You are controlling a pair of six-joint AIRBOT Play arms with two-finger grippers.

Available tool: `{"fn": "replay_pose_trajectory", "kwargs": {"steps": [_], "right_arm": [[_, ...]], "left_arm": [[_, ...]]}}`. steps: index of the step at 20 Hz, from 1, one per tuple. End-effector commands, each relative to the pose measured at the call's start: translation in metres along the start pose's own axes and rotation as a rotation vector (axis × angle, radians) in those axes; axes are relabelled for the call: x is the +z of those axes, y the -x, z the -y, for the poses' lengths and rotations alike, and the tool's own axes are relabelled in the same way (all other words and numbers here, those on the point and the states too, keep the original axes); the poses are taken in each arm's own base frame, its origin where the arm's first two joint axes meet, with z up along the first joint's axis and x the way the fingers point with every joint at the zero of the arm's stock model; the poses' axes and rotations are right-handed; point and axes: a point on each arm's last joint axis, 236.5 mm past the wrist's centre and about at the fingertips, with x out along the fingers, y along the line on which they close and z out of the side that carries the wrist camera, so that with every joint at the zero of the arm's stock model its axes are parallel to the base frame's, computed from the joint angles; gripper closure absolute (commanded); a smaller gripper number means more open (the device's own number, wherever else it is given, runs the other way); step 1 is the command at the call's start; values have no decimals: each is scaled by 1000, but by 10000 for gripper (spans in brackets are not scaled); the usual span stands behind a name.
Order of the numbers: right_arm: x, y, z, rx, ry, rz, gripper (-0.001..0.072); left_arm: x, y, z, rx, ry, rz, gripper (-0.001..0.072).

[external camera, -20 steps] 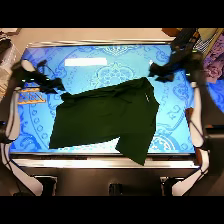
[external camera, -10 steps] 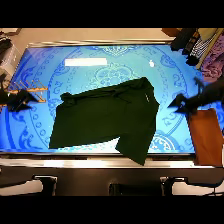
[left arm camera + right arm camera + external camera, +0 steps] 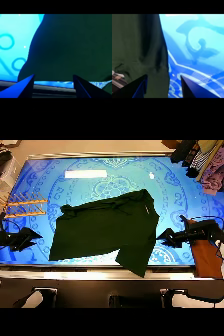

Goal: Fold the clothes and pants, and hang the long-sleeved shirts on hangers.

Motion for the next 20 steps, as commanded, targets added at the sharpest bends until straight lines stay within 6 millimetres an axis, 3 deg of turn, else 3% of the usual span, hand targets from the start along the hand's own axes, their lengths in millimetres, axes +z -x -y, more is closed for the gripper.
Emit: {"fn": "replay_pose_trajectory", "kwargs": {"steps": [1,4,7,8,10,11,14,20], "right_arm": [[11,-5,-1,25,7,57,232],[13,-14,-6,72,-21,63,233],[-10,-38,-1,43,-13,-7,236],[-14,-47,0,18,4,-19,321],[-9,-55,-2,-10,29,8,617],[-3,-55,-2,-17,34,34,685],[3,-47,-9,-13,46,75,686],[-7,-24,-37,18,84,93,686]], "left_arm": [[-16,-2,-1,-2,-8,-7,154],[-18,-2,-1,-3,-7,-17,154],[-18,-2,-1,-2,3,-17,154],[-20,-2,-1,-4,3,-22,154],[-25,-2,-2,2,0,-43,154],[-28,-2,-8,24,-7,-58,154],[-45,-10,-27,54,8,-89,154],[-76,-51,-66,67,136,-99,154]]}}
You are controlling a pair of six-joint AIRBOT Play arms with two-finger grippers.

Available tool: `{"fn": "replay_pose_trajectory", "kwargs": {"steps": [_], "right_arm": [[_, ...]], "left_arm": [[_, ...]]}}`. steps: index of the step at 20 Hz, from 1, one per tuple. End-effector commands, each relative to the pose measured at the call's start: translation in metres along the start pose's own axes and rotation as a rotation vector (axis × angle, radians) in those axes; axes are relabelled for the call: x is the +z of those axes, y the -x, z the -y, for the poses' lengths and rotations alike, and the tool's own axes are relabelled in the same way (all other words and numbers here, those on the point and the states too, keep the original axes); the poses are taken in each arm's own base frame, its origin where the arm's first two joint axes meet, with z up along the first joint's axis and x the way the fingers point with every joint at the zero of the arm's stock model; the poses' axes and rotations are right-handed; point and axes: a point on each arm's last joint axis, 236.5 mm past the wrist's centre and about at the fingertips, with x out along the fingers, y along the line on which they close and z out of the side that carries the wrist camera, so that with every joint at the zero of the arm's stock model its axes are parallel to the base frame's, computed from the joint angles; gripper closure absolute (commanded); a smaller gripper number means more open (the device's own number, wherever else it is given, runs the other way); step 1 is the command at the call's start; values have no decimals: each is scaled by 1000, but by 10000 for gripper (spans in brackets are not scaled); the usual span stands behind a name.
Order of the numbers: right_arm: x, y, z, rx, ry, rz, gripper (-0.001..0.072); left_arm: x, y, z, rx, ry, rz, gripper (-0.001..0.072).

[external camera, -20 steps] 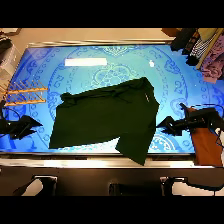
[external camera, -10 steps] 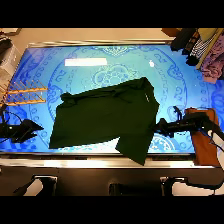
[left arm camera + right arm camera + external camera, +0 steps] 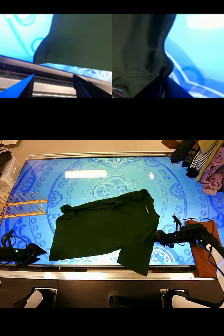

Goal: Fold the clothes and pants, and hang the long-sleeved shirts on hangers.

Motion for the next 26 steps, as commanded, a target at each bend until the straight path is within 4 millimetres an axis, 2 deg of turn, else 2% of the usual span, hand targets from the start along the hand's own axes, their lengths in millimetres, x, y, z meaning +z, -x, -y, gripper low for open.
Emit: {"fn": "replay_pose_trajectory", "kwargs": {"steps": [1,6,12,14,15,17,18,19,21,23,24,26], "right_arm": [[-5,14,-21,36,13,4,686],[-7,27,-35,50,0,30,686],[-12,42,-51,67,27,49,686],[-13,46,-55,70,31,55,686],[-13,49,-57,71,30,63,686],[-13,54,-61,71,41,82,686],[-13,57,-65,73,49,93,686],[-12,61,-70,81,59,109,686],[-7,77,-93,134,93,166,686],[8,112,-134,197,191,275,686],[19,140,-160,221,254,355,686],[34,209,-218,248,378,532,686]], "left_arm": [[-7,-24,-18,7,55,16,154],[-9,-47,-31,14,103,11,154],[10,-58,-22,-58,143,51,162],[8,-62,-17,-58,117,34,201],[4,-65,-12,-58,97,17,311],[-1,-72,0,-58,45,-7,586],[-2,-74,7,-66,30,-10,689],[1,-73,16,-99,40,0,689],[20,-56,45,-195,29,53,691],[53,-16,86,-288,-53,152,692],[73,16,108,-317,-118,228,692],[107,102,158,-341,-279,432,692]]}}
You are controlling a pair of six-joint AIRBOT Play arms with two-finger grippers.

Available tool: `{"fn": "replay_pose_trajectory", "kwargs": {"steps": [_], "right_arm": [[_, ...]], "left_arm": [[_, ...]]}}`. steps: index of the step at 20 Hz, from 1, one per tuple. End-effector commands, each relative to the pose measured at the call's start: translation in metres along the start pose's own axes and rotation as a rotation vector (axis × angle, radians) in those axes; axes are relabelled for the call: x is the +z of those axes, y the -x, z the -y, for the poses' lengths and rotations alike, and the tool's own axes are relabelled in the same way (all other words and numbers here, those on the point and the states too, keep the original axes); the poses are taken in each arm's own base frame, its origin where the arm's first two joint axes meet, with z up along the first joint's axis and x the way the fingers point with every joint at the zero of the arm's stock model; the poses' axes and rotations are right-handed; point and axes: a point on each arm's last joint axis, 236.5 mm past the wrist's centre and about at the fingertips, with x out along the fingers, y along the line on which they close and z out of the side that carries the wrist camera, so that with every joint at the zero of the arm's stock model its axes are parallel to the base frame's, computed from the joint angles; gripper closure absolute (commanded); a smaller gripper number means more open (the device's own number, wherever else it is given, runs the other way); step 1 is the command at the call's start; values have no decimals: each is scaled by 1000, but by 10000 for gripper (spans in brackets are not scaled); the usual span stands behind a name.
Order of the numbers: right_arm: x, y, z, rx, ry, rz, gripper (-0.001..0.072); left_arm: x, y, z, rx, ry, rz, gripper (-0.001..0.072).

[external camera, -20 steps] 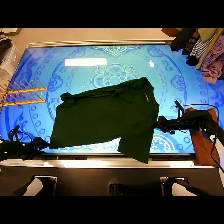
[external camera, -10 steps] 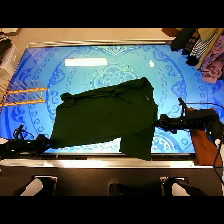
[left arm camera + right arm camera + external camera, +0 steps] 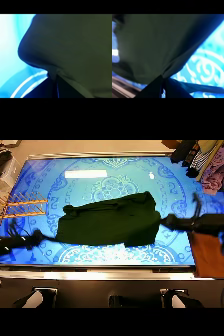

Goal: Fold the clothes and pants, and hang the long-sleeved shirts on hangers.

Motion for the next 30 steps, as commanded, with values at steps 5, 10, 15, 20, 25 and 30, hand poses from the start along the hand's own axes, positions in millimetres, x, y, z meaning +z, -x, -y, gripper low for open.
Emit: {"fn": "replay_pose_trajectory", "kwargs": {"steps": [5,10,15,20,25,30], "right_arm": [[90,209,-260,157,528,594,686],[41,334,-379,249,680,920,686],[46,345,-374,224,616,966,686],[113,250,-267,71,270,654,686],[155,105,-128,-86,48,297,686],[179,-39,-18,-256,-33,141,686]], "left_arm": [[104,292,258,-43,-628,773,692],[49,449,290,165,-615,1219,691],[31,453,282,185,-575,1218,691],[87,361,250,171,-585,928,692],[158,184,148,195,-467,491,691],[211,18,90,256,-482,324,691]]}}
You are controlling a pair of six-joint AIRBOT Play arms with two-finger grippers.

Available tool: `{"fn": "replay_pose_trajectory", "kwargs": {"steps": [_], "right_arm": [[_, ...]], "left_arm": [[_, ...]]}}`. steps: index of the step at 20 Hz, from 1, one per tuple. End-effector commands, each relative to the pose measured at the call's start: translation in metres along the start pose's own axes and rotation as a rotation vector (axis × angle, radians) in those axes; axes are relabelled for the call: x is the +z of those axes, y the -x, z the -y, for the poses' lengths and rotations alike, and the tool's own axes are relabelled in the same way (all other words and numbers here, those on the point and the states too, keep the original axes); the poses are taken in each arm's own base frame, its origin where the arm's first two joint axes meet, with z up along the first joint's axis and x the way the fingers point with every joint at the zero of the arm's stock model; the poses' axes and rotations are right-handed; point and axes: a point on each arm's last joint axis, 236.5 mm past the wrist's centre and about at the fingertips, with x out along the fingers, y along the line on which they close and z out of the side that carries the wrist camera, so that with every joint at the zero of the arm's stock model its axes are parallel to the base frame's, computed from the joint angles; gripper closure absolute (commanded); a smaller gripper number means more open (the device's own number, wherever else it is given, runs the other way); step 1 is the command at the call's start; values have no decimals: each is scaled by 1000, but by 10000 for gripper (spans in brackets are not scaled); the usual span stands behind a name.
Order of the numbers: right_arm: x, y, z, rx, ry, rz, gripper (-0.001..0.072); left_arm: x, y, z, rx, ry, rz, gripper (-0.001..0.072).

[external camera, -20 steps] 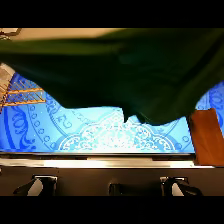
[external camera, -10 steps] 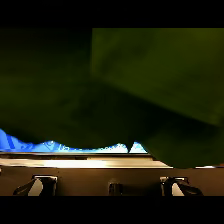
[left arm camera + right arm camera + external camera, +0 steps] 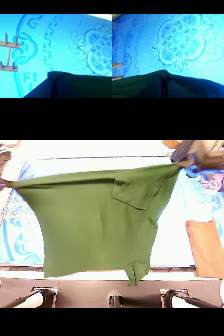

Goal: Fold the clothes and pants, and hang the long-sleeved shirts on hangers.

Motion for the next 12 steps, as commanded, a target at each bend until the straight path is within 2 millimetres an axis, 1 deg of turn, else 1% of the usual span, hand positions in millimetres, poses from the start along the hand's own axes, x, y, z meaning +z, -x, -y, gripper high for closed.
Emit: {"fn": "replay_pose_trajectory", "kwargs": {"steps": [1,2,3,4,6,7,8,10,12], "right_arm": [[-9,-110,57,-100,-27,-64,686],[-3,-132,65,-98,-39,-37,686],[4,-153,74,-99,-48,2,686],[13,-170,83,-96,-61,48,686],[24,-192,97,-97,-101,112,686],[26,-199,103,-99,-118,123,686],[23,-204,108,-105,-122,116,686],[8,-209,119,-143,-108,56,686],[-16,-206,134,-211,-74,-45,686]], "left_arm": [[-28,-119,-11,10,-10,-75,691],[-29,-143,-12,10,13,-74,692],[-29,-162,-11,9,31,-74,691],[-30,-180,-10,7,50,-75,691],[-33,-204,-7,-1,68,-94,691],[-37,-212,-5,-5,71,-106,691],[-43,-219,-2,-9,67,-121,692],[-57,-224,-2,-5,56,-169,691],[-74,-224,-9,14,39,-237,691]]}}
